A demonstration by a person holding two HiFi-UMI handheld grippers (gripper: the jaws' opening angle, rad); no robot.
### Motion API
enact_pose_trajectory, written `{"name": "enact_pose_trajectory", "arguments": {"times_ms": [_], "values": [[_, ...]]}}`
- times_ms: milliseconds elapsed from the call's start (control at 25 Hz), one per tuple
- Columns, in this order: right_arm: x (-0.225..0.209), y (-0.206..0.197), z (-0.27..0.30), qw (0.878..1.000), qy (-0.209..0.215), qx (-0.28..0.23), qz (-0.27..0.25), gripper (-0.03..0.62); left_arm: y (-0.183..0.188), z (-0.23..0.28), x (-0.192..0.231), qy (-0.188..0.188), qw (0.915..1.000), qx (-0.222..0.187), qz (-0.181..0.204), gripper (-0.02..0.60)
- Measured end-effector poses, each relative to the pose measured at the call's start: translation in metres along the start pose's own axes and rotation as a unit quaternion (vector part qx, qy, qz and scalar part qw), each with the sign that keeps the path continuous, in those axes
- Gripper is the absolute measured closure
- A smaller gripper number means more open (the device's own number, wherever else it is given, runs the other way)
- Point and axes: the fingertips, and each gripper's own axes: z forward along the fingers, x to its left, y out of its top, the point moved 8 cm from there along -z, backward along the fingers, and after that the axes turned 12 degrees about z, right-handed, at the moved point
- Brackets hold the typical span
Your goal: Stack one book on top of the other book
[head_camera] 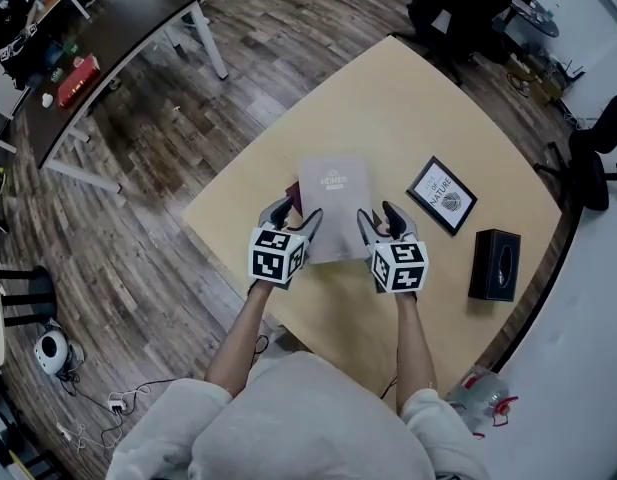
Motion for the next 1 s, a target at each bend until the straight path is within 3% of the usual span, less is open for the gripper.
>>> {"name": "enact_pose_trajectory", "arguments": {"times_ms": [720, 1000], "values": [[0.005, 0.013, -0.077, 0.996, -0.027, -0.078, -0.018, 0.557, 0.034, -0.043, -0.032, 0.004, 0.9965, -0.071, 0.044, 0.547], [-0.005, 0.015, -0.108, 0.994, -0.042, -0.1, -0.017, 0.591, 0.044, -0.041, -0.052, -0.022, 0.995, -0.081, 0.055, 0.571]]}}
